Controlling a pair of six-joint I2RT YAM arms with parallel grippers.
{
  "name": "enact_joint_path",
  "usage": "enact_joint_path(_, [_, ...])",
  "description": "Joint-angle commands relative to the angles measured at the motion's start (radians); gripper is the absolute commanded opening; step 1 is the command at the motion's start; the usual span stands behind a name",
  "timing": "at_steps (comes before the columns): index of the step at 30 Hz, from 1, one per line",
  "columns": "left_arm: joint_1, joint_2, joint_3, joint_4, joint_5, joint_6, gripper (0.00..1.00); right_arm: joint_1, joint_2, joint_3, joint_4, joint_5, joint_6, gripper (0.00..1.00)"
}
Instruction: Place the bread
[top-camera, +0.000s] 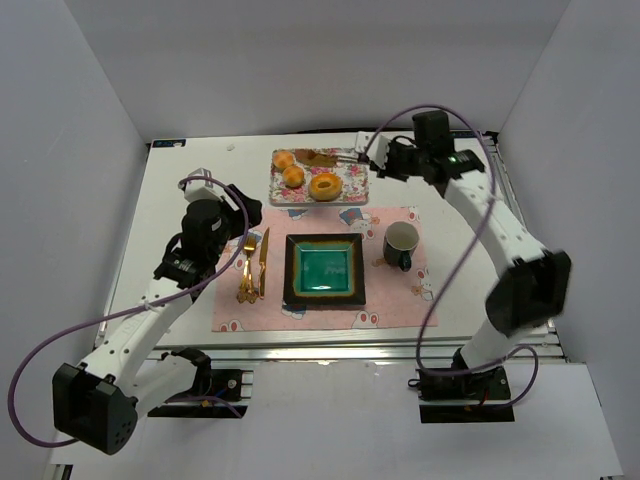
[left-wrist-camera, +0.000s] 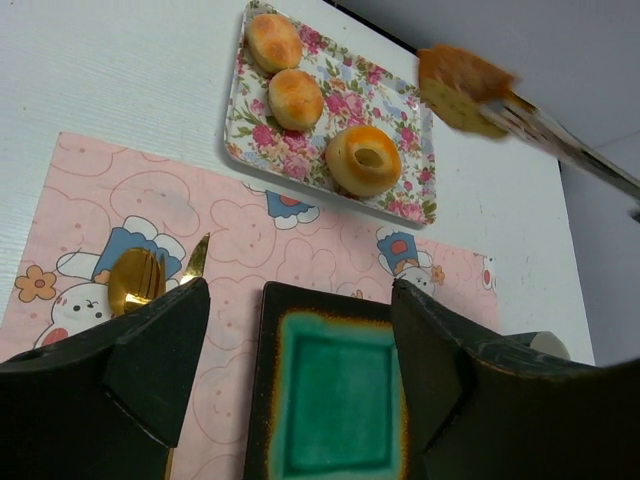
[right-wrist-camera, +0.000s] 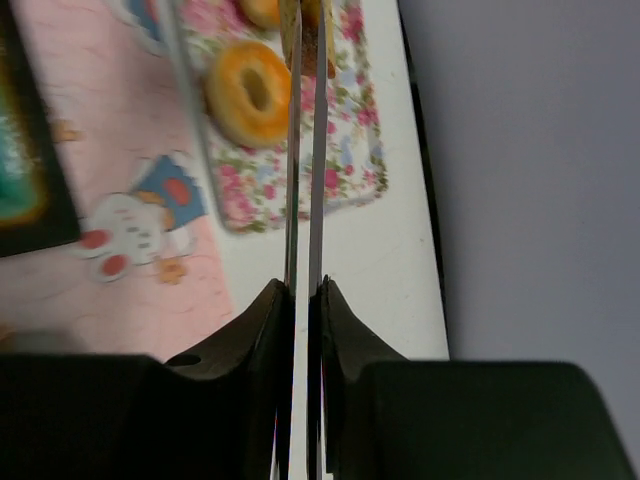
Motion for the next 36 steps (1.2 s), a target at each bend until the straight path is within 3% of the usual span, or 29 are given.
enact_joint_path(1, [0.005, -0.036, 0.022, 0.014, -0.018, 0.003, 0.8, 0.027, -0.225, -0.155, -0.09, -0.194, 0.066, 0.0])
enact_joint_path(3, [0.005, -0.042, 0.02, 0.017, -0.011, 0.001, 0.76, 0.062, -0.346, -0.311, -0.092, -0.192, 0.08, 0.0])
enact_joint_path(7, [0.006, -0.054, 0.01, 0.023, -0.004, -0.002, 0.45, 0.099, -0.507, -0.529, -0.063, -0.149, 0.118, 0.04])
enact_joint_path(8, [0.006, -0.054, 0.007, 0.023, -0.002, -0.003, 0.32, 0.104, -0.529, -0.56, -0.057, -0.125, 0.143, 0.06])
enact_joint_path(9, [0.008, -0.055, 0.005, 0.023, -0.001, -0.003, 0.31, 0.105, -0.559, -0.583, -0.055, -0.119, 0.147, 0.06])
enact_joint_path(11, [0.008, -0.062, -0.001, 0.023, 0.005, -0.008, 0.34, 0.111, -0.583, -0.643, -0.05, -0.081, 0.147, 0.07])
enact_joint_path(15, [0.008, -0.065, -0.001, 0.008, 0.018, -0.012, 0.6, 0.124, -0.613, -0.718, 0.011, -0.014, 0.189, 0.07])
enact_joint_path(18, [0.008, -0.08, -0.009, -0.005, 0.016, -0.014, 0.65, 0.128, -0.63, -0.766, 0.055, 0.013, 0.195, 0.1])
enact_joint_path(24, [0.008, -0.115, -0.036, 0.003, 0.007, -0.035, 0.68, 0.168, -0.647, -0.809, 0.014, 0.0, 0.164, 0.31])
enact_joint_path(30, [0.008, -0.12, -0.044, 0.008, 0.007, -0.043, 0.69, 0.208, -0.67, -0.832, -0.049, -0.045, 0.134, 0.44])
enact_joint_path(36, [0.008, -0.111, -0.036, 0.009, 0.005, -0.039, 0.69, 0.217, -0.69, -0.818, -0.109, -0.085, 0.123, 0.5])
